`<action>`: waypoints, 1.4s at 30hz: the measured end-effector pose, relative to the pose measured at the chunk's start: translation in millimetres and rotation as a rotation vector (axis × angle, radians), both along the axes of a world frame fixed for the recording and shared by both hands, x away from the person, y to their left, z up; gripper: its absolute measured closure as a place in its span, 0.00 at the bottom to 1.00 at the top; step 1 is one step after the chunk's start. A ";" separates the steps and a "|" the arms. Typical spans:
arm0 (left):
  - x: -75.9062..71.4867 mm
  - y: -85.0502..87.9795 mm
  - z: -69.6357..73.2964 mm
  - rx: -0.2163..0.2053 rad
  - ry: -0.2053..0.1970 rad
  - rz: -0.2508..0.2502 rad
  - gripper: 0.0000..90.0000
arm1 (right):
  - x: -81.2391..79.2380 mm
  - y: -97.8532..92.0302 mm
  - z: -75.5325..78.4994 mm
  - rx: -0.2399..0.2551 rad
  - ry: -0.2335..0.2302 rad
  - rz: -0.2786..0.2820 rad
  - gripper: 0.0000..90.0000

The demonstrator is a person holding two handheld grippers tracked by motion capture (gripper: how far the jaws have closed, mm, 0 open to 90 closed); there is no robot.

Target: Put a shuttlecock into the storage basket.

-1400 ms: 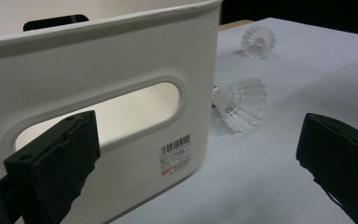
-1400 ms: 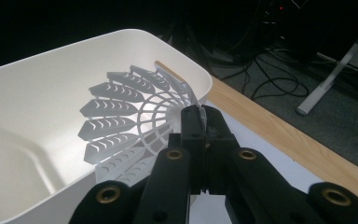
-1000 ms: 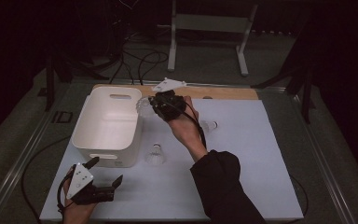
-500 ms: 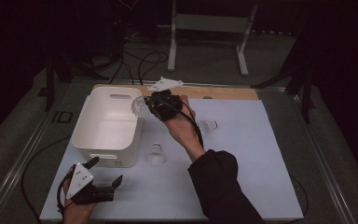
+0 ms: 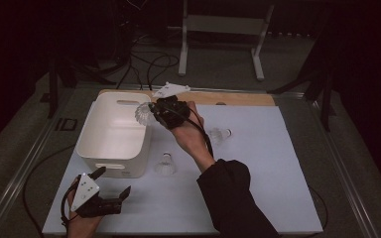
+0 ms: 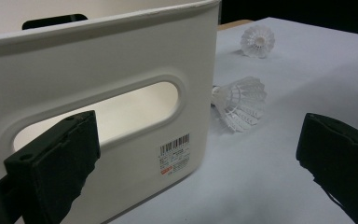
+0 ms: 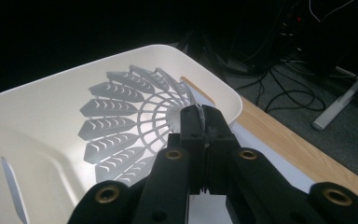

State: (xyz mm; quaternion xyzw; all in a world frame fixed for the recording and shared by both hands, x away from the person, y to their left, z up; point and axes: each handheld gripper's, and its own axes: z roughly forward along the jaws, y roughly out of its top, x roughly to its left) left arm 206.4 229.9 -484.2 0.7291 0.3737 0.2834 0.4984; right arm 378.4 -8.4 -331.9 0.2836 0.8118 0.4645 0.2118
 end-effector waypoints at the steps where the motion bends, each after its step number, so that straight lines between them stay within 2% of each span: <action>1: 0.2 -0.1 -0.1 0.001 0.000 0.000 0.00 | -0.1 0.7 0.2 0.003 0.000 0.001 0.98; 42: 0.1 0.1 -0.2 0.004 0.001 -0.007 0.00 | -7.8 32.1 1.5 0.013 0.004 0.070 0.98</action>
